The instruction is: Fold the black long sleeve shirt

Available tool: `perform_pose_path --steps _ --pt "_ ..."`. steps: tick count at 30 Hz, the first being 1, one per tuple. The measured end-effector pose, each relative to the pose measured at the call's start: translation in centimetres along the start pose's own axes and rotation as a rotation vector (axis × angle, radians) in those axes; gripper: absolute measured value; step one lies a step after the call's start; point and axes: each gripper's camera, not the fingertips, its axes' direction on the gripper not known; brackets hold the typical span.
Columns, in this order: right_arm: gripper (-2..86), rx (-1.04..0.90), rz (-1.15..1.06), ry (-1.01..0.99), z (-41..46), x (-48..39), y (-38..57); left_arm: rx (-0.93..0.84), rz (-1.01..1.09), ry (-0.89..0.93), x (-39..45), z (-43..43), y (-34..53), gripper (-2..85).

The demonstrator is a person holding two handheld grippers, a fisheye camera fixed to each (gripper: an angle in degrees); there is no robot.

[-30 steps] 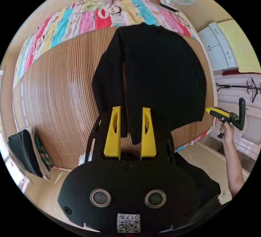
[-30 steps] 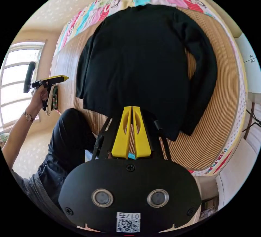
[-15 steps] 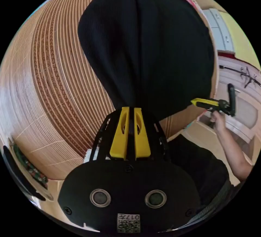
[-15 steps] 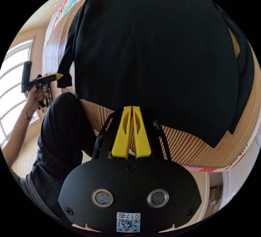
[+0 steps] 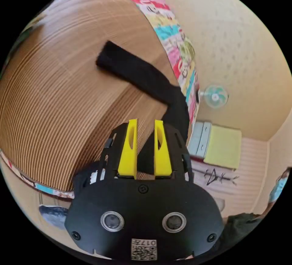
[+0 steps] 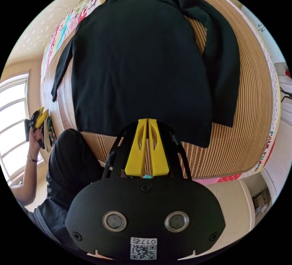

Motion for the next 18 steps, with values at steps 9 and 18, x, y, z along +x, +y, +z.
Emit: perform_pose_path --steps 9,18 --pt "0.3 -0.098 -0.054 0.128 2.3 0.9 -4.0 -0.55 0.429 -0.623 9.2 19.6 0.6 6.3" --pt "0.9 -0.295 -0.054 -0.006 4.7 3.9 5.4 -0.898 0.516 -0.918 7.8 19.2 7.8 5.1"
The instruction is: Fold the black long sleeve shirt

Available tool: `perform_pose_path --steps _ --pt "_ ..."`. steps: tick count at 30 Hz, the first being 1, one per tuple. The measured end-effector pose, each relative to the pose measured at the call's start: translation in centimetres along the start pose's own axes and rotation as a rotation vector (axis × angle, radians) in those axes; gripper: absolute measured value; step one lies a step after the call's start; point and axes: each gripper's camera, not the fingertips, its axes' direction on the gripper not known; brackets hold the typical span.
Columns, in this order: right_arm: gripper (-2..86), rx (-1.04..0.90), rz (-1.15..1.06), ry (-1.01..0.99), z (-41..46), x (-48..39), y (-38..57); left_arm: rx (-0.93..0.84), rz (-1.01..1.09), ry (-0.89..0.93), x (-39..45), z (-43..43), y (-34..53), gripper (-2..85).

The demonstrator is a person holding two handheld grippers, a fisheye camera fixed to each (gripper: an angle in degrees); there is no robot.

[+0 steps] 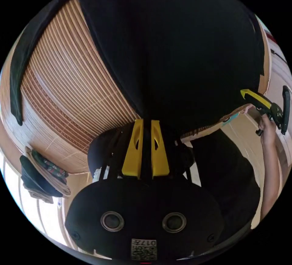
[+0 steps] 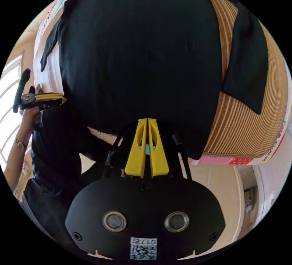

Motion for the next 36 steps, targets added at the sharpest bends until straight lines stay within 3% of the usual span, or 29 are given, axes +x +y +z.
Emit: perform_pose_path --steps 3,5,7,10,13,16,17,19,21,23,24,26,27,29,32,36 --pt "2.2 0.167 0.166 -0.188 -2.5 5.2 3.5 0.084 -0.086 0.101 -0.9 -1.3 2.7 5.5" --pt "4.8 0.39 0.403 -0.345 -5.2 11.5 6.5 0.174 -0.137 0.162 -2.0 -2.6 4.0 5.5" --pt "6.8 0.507 0.54 -0.392 -6.4 15.6 8.2 0.251 -0.144 0.21 -2.7 -3.7 4.9 5.4" --pt "6.9 0.518 0.591 -0.321 -7.1 19.7 8.2 0.305 -0.105 0.206 -2.6 -4.6 6.2 5.1" --pt "5.7 0.38 0.471 -0.222 -7.0 20.9 6.1 0.262 -0.048 0.08 -1.1 -4.7 6.9 5.6" --pt "3.2 0.179 0.263 -0.094 -8.4 21.4 4.5 0.298 -0.028 0.12 -0.6 -5.3 8.5 5.8" --pt "2.4 0.132 0.238 0.056 -9.4 22.0 4.8 0.32 -0.029 0.162 -0.9 -5.6 9.3 5.8" --pt "1.7 0.213 0.276 0.287 -12.3 23.9 6.6 0.336 -0.048 0.205 -1.5 -5.8 10.3 5.7" --pt "1.4 0.387 0.428 0.28 -16.0 27.8 9.7 0.346 -0.08 0.22 -2.7 -5.8 11.7 5.7" --pt "1.6 0.637 0.698 -0.037 -18.3 34.4 15.7 0.361 -0.105 0.22 -3.8 -5.9 12.8 5.7" --pt "1.8 0.704 0.75 -0.13 -18.1 35.6 17.3 0.372 -0.122 0.228 -4.6 -5.9 13.6 5.7" --pt "3.3 0.89 0.877 -0.512 -14.5 38.9 22.0 0.391 -0.152 0.261 -5.9 -5.7 14.8 5.7" --pt "3.9 0.923 0.891 -0.62 -13.0 39.3 22.7 0.4 -0.174 0.293 -6.8 -5.5 15.6 5.7" --pt "8.2 1.046 0.812 -1.068 -6.3 39.5 23.7 0.415 -0.217 0.341 -8.2 -5.2 16.8 5.8" --pt "11.6 1.105 0.902 -1.39 0.9 37.6 24.3 0.459 -0.292 0.428 -10.5 -4.6 18.6 6.0" --pt "12.4 1.096 1.032 -1.483 4.7 35.5 24.1 0.486 -0.395 0.541 -13.5 -3.8 20.6 6.9"
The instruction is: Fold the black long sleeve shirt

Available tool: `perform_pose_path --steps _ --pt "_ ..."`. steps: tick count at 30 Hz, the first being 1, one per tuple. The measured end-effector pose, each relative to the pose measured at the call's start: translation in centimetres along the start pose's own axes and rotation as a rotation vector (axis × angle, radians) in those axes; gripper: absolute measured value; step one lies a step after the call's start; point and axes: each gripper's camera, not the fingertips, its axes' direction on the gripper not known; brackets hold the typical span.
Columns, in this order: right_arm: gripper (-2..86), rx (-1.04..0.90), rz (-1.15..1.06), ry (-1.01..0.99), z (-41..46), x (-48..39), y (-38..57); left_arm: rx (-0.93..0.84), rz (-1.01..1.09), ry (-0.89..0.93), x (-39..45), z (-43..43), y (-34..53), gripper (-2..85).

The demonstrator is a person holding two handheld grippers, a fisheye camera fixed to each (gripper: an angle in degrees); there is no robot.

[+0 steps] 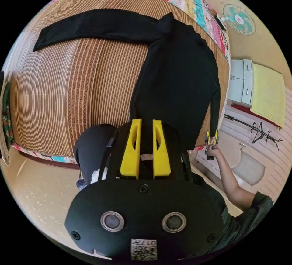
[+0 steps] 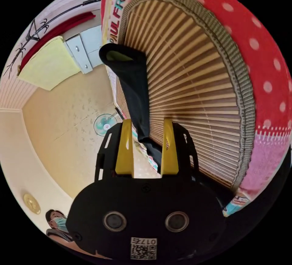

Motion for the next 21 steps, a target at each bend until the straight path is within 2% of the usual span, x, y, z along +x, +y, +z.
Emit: perform_pose_path --steps 3,7,9,11,12,14,16,18,21 --pt "9.9 0.107 -0.003 -0.154 -0.2 0.7 -1.4 0.028 -0.068 0.074 -2.2 -1.2 0.1 7.5" --pt "4.1 0.18 -0.063 -0.14 -0.1 -4.3 -4.8 0.088 -0.16 0.217 -5.4 -3.0 0.2 8.2" --pt "3.0 0.093 -0.235 -0.199 1.6 -9.4 -5.5 0.146 -0.251 0.375 -8.5 -4.1 0.5 8.7" --pt "2.9 -0.157 -0.54 -0.23 6.2 -17.8 -2.9 0.195 -0.312 0.497 -10.8 -4.7 0.7 9.4" --pt "3.0 -0.223 -0.621 -0.226 7.6 -19.7 -1.4 0.227 -0.347 0.565 -12.2 -5.0 0.9 9.7" --pt "3.8 -0.478 -0.915 -0.172 13.3 -25.3 7.4 0.269 -0.383 0.628 -14.0 -5.2 1.0 10.0" --pt "4.7 -0.607 -1.072 -0.129 17.7 -26.3 14.7 0.3 -0.414 0.656 -15.4 -5.4 0.9 10.2" --pt "5.8 -0.683 -1.116 -0.117 21.9 -24.7 20.7 0.338 -0.443 0.684 -16.8 -5.4 0.5 10.5" --pt "6.8 -0.874 -1.063 -0.042 30.2 -17.4 27.4 0.391 -0.454 0.703 -18.0 -5.4 -0.6 11.0"
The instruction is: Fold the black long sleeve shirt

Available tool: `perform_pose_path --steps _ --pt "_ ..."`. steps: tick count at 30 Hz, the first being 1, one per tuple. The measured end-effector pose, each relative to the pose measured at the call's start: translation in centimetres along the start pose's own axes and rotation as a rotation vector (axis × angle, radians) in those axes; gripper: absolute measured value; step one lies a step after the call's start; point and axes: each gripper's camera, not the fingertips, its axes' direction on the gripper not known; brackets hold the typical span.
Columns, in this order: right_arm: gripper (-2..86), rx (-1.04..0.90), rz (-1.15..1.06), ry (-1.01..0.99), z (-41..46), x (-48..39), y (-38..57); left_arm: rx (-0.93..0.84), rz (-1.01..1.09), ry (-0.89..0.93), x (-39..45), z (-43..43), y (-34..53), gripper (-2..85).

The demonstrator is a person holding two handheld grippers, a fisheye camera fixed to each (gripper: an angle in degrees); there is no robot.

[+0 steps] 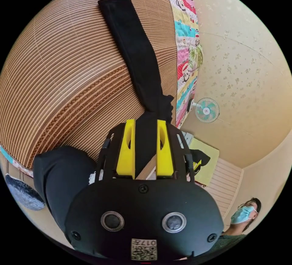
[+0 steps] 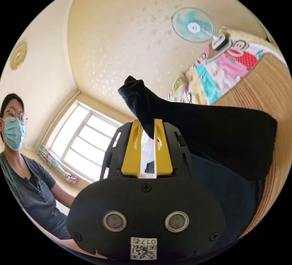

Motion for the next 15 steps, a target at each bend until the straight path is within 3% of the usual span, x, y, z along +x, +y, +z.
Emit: perform_pose_path --steps 2,5,9,15 --pt "7.2 -0.307 0.179 0.11 9.4 5.3 3.9 0.056 -0.001 0.009 -0.3 -0.4 -0.9 11.1" --pt "5.8 -0.49 0.313 0.093 14.2 8.3 10.0 0.169 -0.035 0.034 -1.3 -1.6 -2.7 11.7" --pt "3.6 -0.625 0.27 0.07 13.6 7.2 15.4 0.274 -0.102 0.038 -3.6 -2.9 -5.6 13.5" --pt "2.7 -0.705 0.47 0.089 5.8 8.3 22.6 0.305 -0.149 -0.015 -6.8 -2.2 -9.5 13.7"
